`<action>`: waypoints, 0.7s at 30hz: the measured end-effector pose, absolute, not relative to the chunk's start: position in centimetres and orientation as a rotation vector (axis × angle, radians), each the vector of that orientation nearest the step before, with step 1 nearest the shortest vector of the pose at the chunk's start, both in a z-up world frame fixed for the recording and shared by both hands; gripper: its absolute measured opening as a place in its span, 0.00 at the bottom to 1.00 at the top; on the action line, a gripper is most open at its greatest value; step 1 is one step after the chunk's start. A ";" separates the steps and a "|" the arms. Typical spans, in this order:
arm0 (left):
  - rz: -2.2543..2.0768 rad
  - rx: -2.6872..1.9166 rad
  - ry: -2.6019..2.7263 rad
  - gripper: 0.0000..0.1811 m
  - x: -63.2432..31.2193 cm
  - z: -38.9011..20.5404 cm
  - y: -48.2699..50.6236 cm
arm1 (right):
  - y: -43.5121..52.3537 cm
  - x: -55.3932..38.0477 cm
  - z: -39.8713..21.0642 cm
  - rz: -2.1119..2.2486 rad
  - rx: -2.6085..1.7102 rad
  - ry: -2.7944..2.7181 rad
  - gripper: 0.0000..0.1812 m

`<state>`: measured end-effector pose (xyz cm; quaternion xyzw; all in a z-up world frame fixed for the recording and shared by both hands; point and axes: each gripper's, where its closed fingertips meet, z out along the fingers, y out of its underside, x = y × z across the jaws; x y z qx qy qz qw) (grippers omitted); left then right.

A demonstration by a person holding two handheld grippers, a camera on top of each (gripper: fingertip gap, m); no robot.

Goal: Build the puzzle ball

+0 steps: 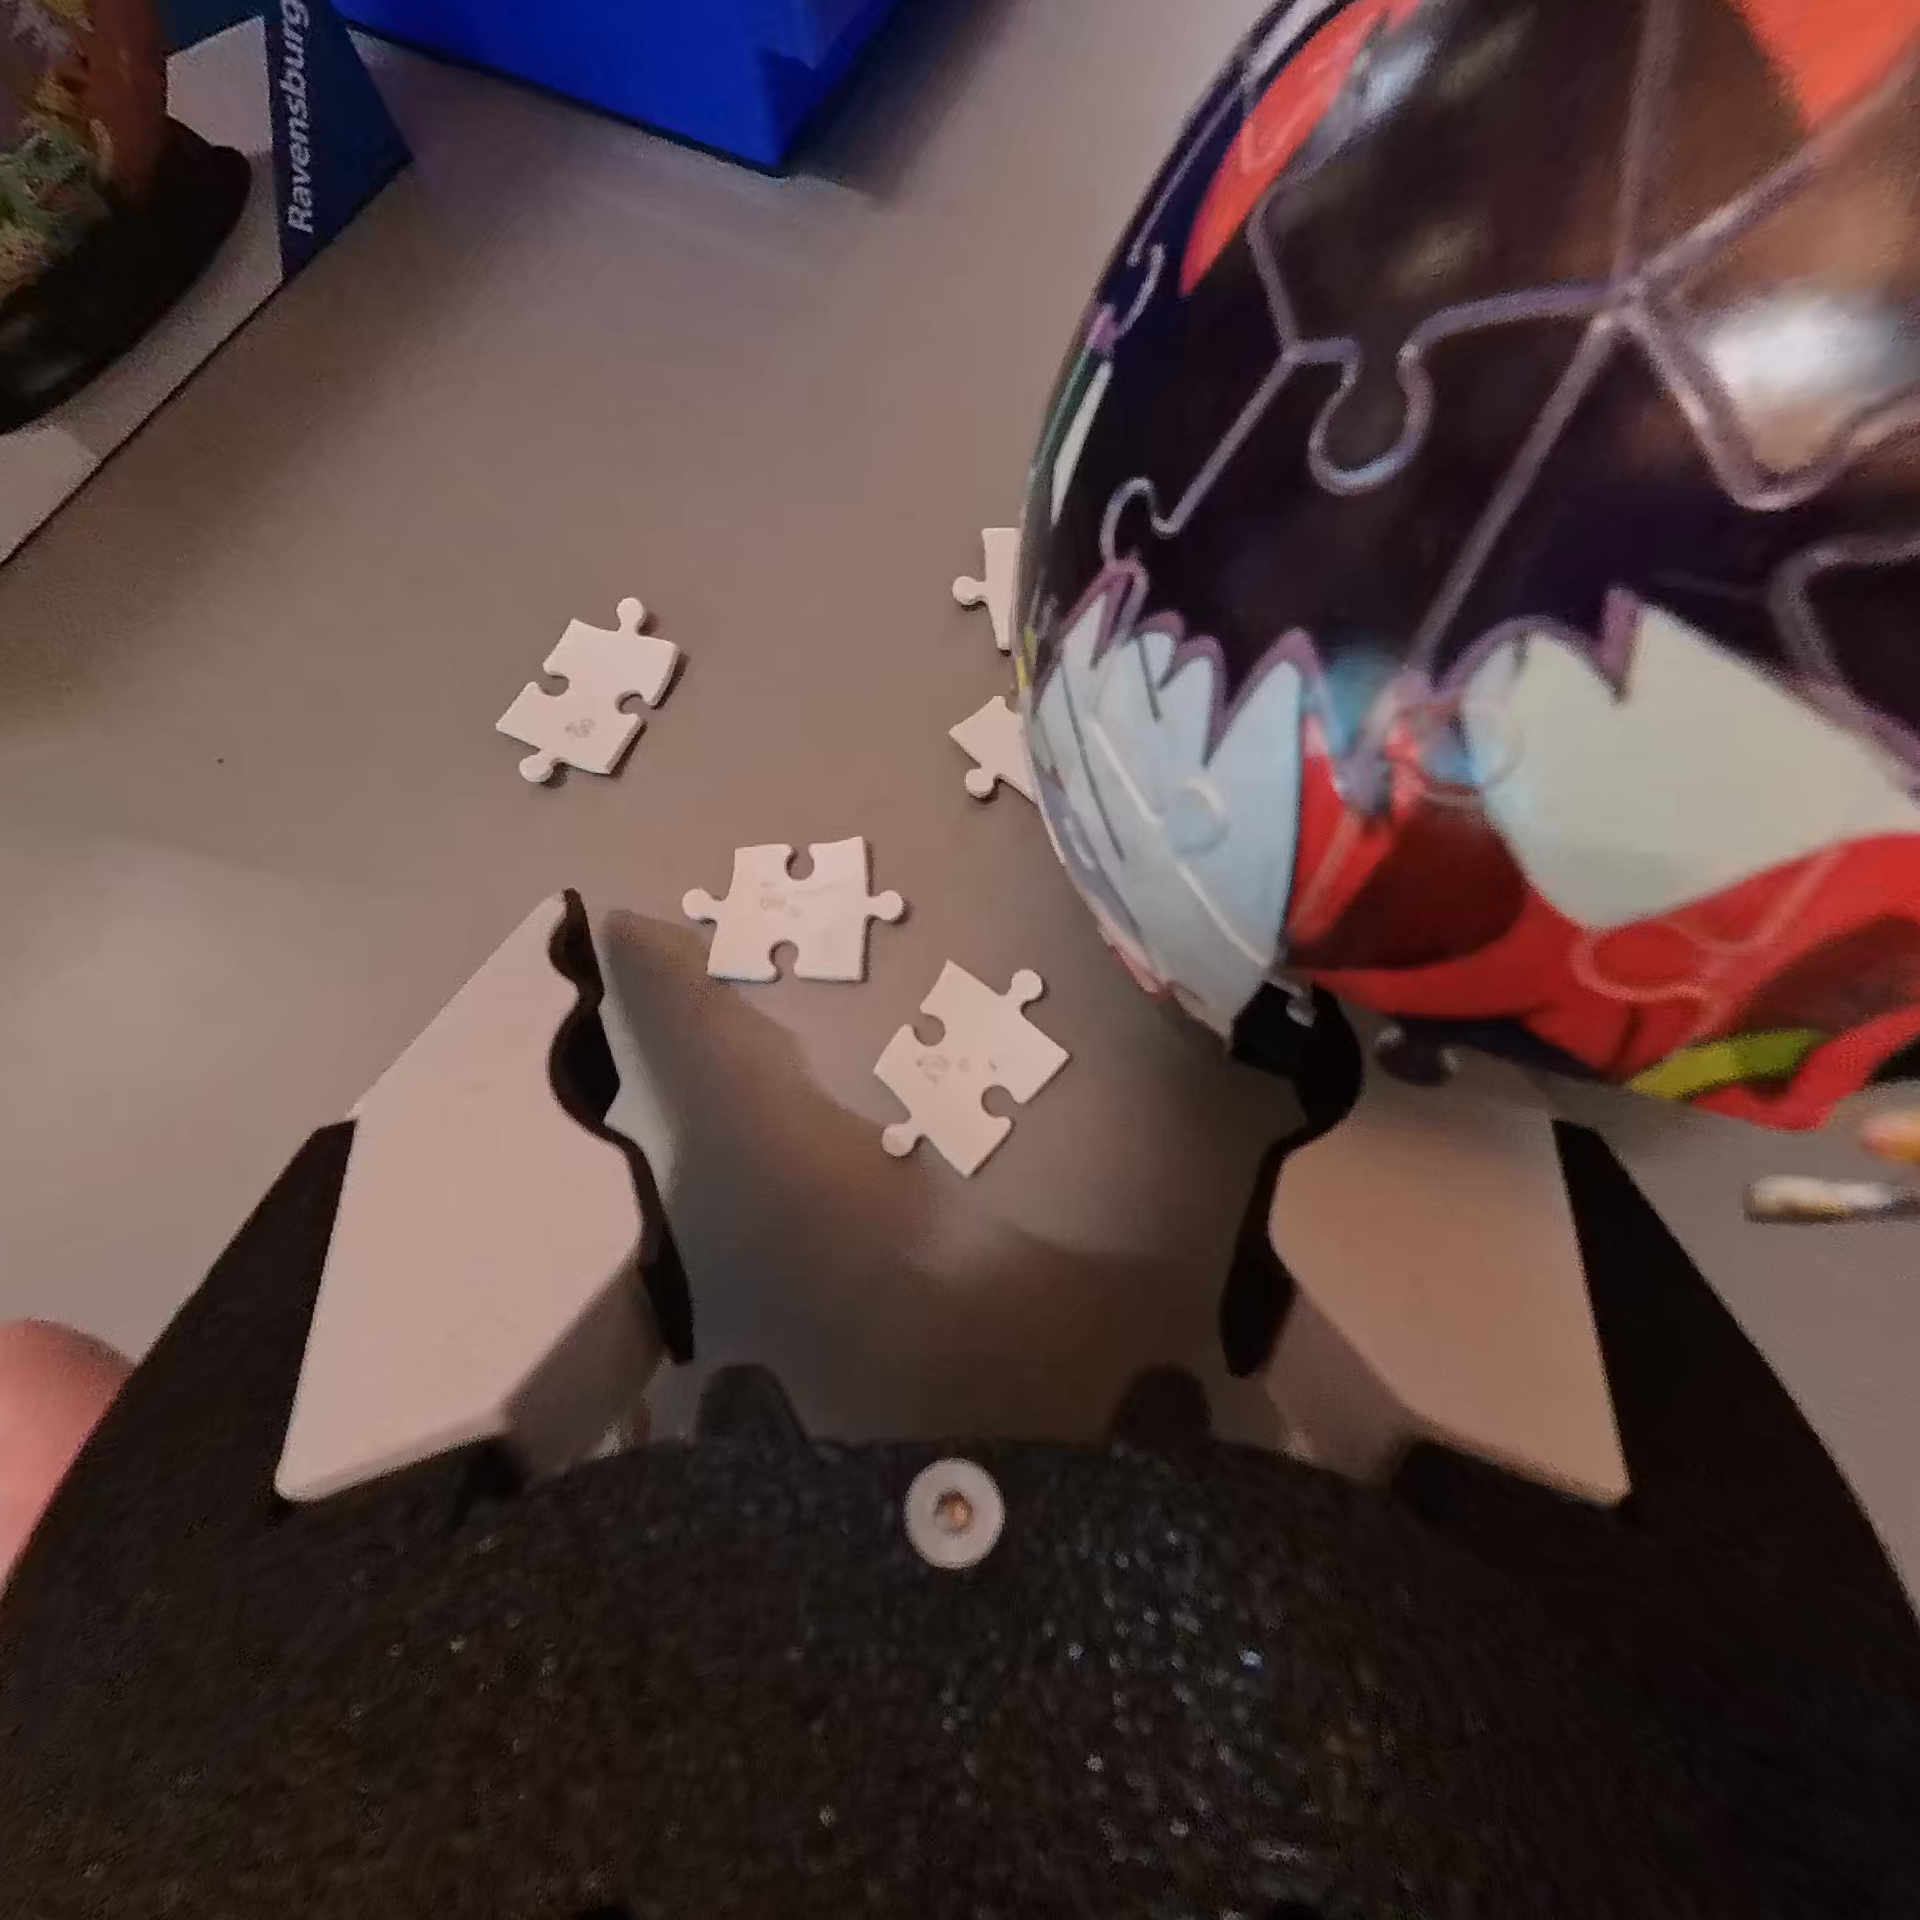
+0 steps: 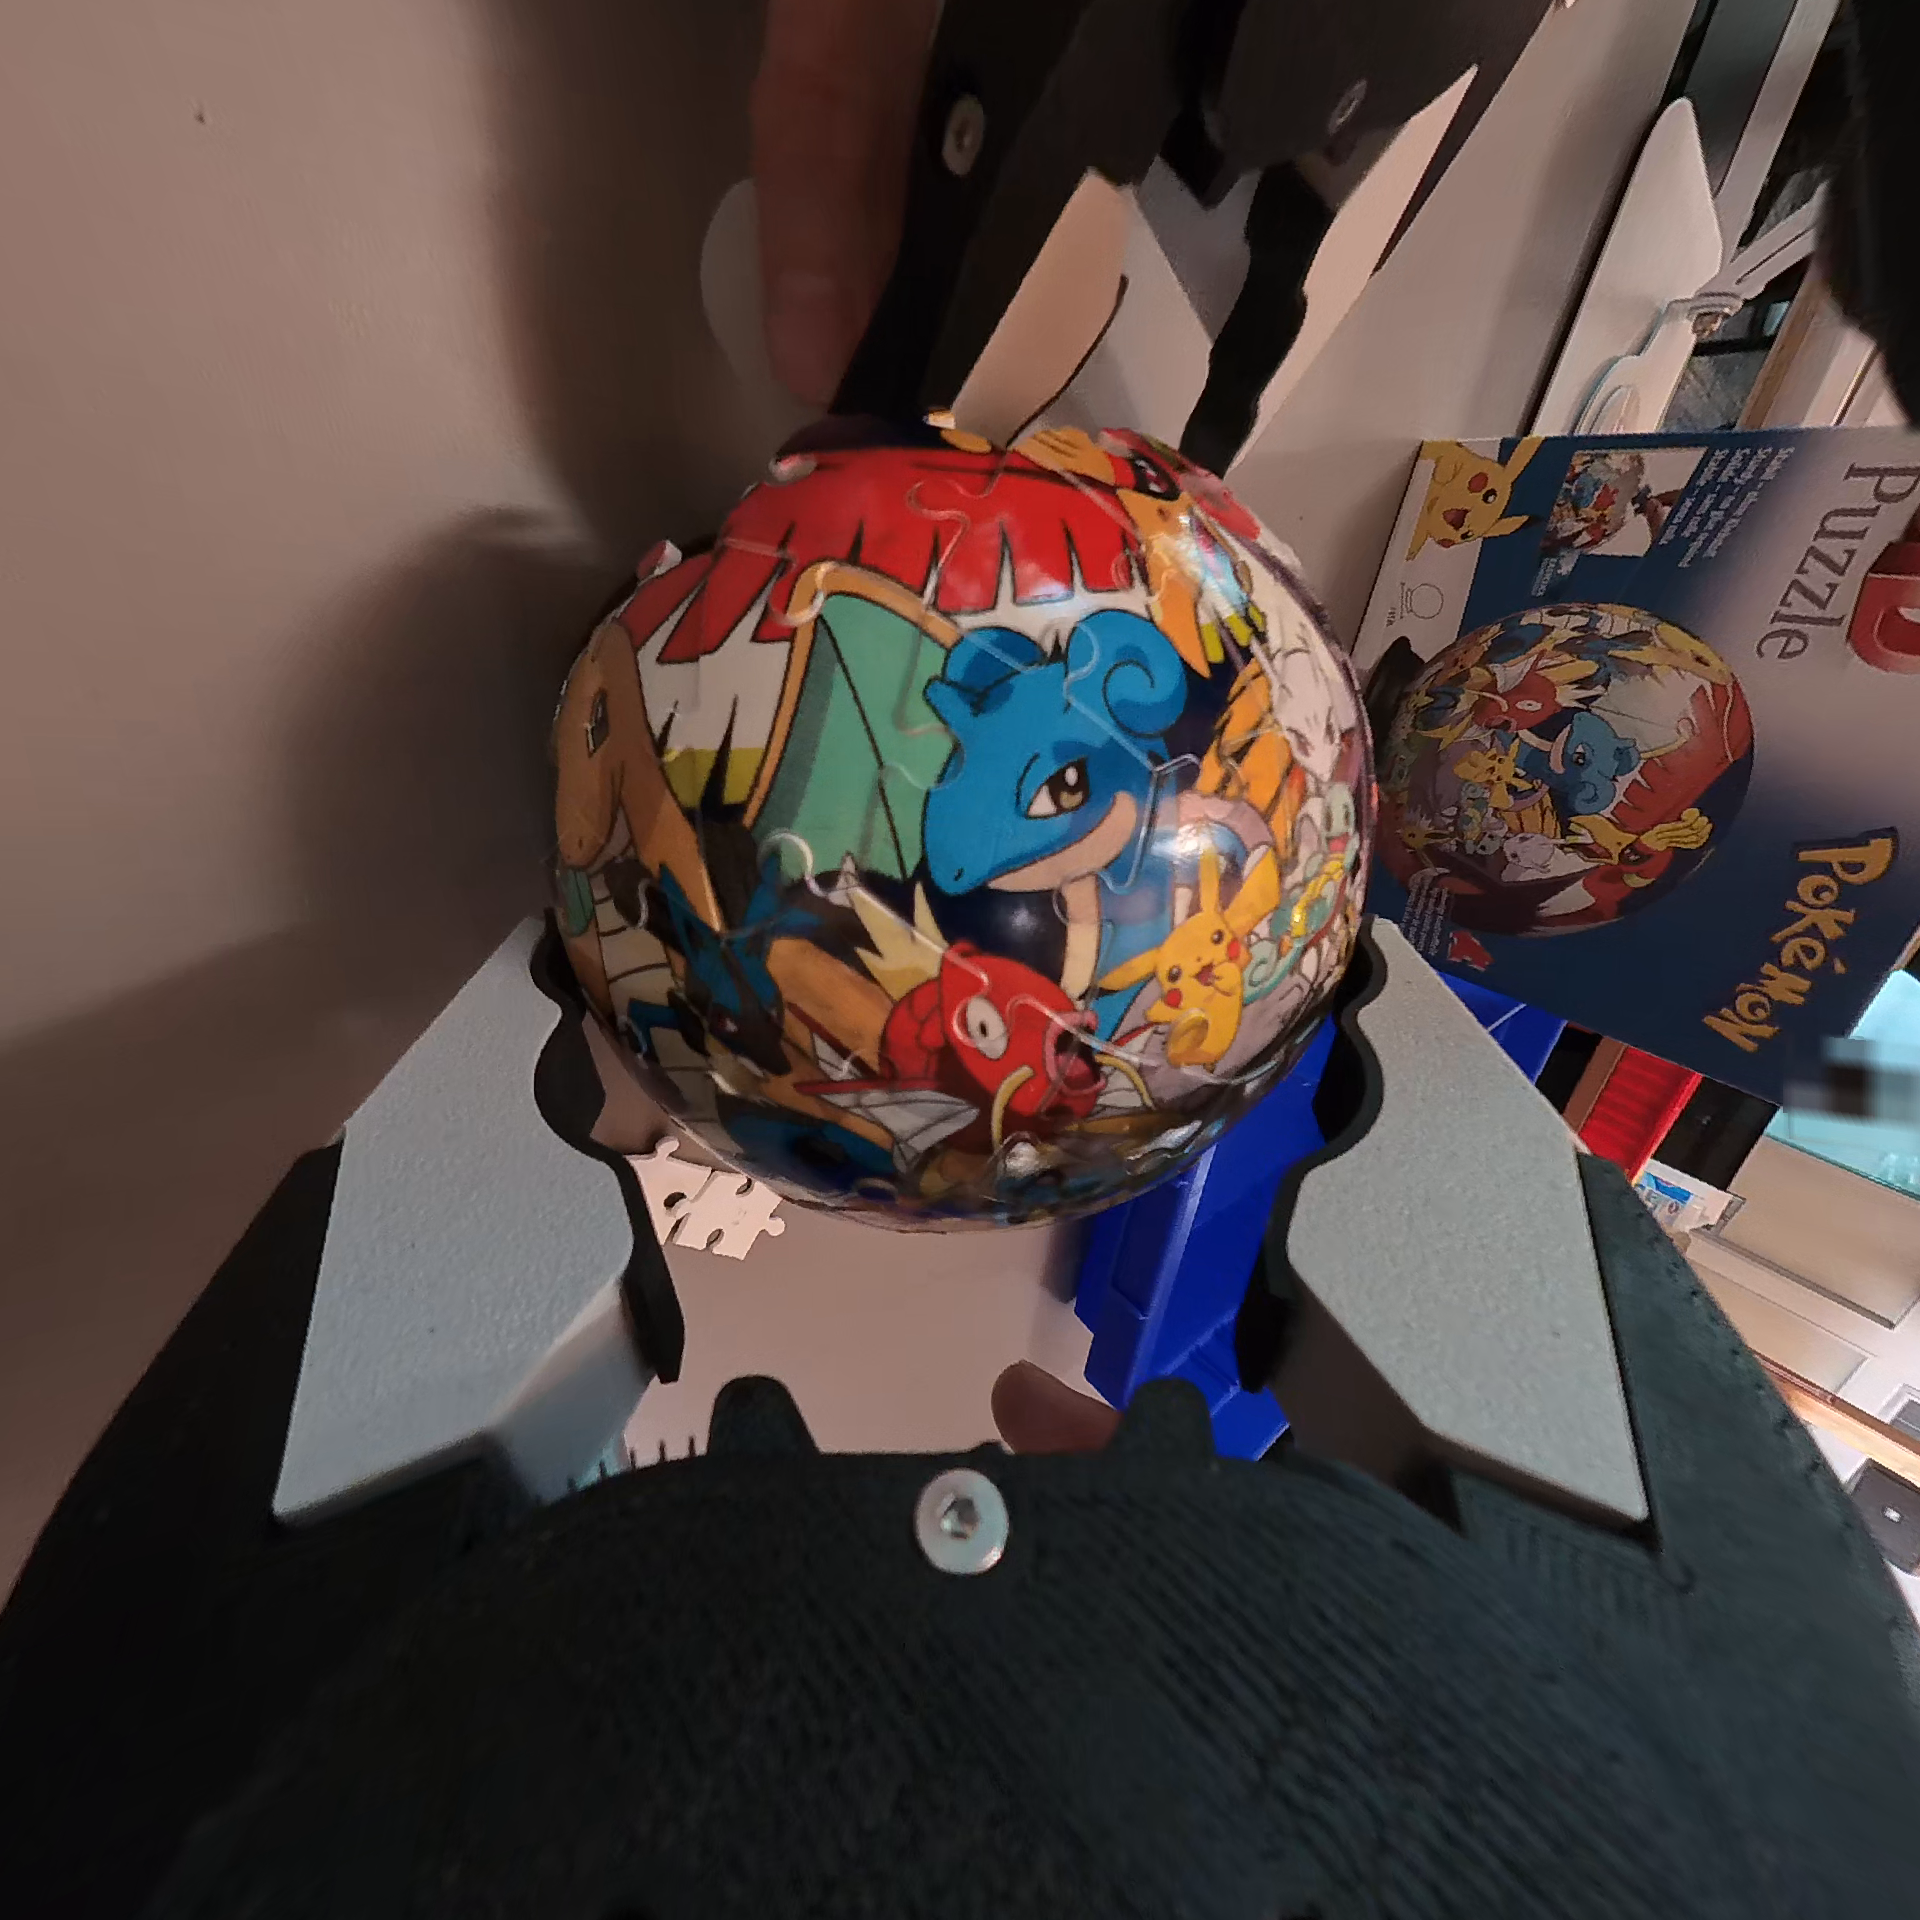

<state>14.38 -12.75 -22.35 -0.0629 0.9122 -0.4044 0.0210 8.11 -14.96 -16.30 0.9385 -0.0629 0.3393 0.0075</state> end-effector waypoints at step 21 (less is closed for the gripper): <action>-1.295 -0.044 2.824 0.67 13.9 -21.9 -12.7 | -15.0 8.2 -16.4 1.061 2.920 -0.189 0.78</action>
